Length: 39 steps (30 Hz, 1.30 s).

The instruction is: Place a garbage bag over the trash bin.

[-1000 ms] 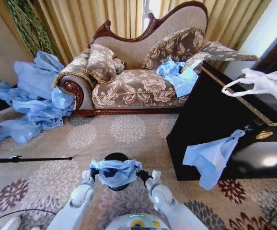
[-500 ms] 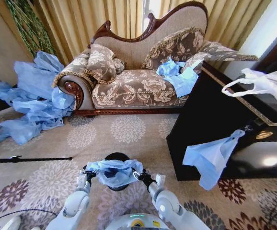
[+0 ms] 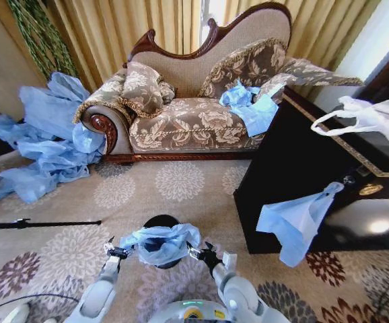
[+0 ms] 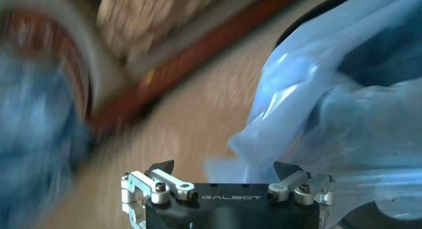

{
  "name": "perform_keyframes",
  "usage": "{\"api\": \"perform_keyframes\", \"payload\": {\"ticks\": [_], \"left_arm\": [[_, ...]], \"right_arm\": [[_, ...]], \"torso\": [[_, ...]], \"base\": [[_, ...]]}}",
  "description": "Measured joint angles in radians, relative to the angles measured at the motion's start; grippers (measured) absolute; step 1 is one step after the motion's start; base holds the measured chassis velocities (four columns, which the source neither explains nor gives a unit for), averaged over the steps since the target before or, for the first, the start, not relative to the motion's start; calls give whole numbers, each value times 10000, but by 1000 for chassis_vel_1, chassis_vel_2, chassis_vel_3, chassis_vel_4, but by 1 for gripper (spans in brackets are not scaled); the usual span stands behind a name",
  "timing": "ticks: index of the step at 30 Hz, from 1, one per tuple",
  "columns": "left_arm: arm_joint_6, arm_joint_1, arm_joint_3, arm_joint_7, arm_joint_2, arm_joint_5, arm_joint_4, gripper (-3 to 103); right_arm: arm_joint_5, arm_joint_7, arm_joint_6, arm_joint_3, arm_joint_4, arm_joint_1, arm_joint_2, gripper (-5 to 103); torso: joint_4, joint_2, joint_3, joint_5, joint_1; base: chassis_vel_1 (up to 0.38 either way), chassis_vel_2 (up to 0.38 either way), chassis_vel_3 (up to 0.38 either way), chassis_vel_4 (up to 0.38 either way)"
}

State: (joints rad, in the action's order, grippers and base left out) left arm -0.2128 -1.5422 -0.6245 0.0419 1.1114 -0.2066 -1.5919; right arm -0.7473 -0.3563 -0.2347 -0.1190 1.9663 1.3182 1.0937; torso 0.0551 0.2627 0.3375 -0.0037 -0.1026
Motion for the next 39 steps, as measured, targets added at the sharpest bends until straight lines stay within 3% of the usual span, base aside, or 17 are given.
{"api": "perform_keyframes", "payload": {"ticks": [2,3,4,6,13,15,19,23,24,26,28,29,34,36,39], "left_arm": [[-1676,128,-603,1028,-106,-1120,76,100],[-1676,128,-603,1028,-106,-1120,76,100],[-2226,174,-879,1423,-169,-1653,10,100],[-2600,205,-1133,1651,-287,-2172,-174,100],[-2617,577,-1048,2082,-508,-2178,168,101],[-2616,671,-954,2132,-509,-2121,277,97],[-2578,768,-730,2368,-488,-2049,349,76],[-2544,763,-621,2539,-508,-1976,273,65],[-2519,758,-594,2615,-528,-1906,222,65],[-2451,747,-565,2729,-568,-1788,143,54],[-2389,719,-540,2786,-593,-1707,104,43],[-2389,719,-540,2786,-593,-1707,104,43],[-2304,599,-493,2823,-563,-1546,47,27],[-2260,524,-458,2823,-513,-1470,-13,16],[-2232,491,-453,2821,-483,-1417,-61,6]], "right_arm": [[65,2,0,-37,42,-71,-42,100],[65,2,0,-37,42,-71,-42,100],[68,-1,-4,-56,45,-129,-46,100],[70,-2,-9,-75,27,-194,-44,100],[23,-90,-28,-77,26,-242,13,100],[16,-109,-34,-44,56,-245,-13,100],[43,-84,-36,51,121,-277,-174,100],[311,130,-36,-11,88,-483,-420,100],[603,406,-36,-39,14,-607,-567,100],[1456,1184,-20,-93,-229,-908,-933,100],[1826,1670,-23,-170,-430,-1207,-1239,100],[1826,1670,-23,-170,-430,-1207,-1239,100],[1066,1789,-300,-511,-686,-1819,-1486,100],[359,1672,-460,-636,-953,-2120,-1309,103],[-227,1502,-574,-704,-1177,-2348,-1090,97]], "torso": [[3,0,0,3,0],[3,0,0,3,0],[5,0,0,3,0],[1,0,0,3,-1],[2,0,0,-1,-1],[3,0,0,0,-1],[3,0,0,1,-1],[2,0,0,3,-1],[2,0,0,3,-1],[1,-1,0,4,-1],[3,-1,1,3,-1],[3,-1,1,3,-1],[1,-3,1,2,-1],[2,-2,1,1,-1],[1,-2,1,3,-1]], "base": [[0,0,0,0],[0,0,0,0],[0,0,0,0],[0,0,0,0],[0,0,0,0],[0,0,0,0],[0,0,0,0],[0,0,0,0],[0,0,0,0],[0,0,0,0],[0,0,0,0],[0,0,0,0],[0,0,0,0],[0,0,0,0],[0,0,0,0]]}}
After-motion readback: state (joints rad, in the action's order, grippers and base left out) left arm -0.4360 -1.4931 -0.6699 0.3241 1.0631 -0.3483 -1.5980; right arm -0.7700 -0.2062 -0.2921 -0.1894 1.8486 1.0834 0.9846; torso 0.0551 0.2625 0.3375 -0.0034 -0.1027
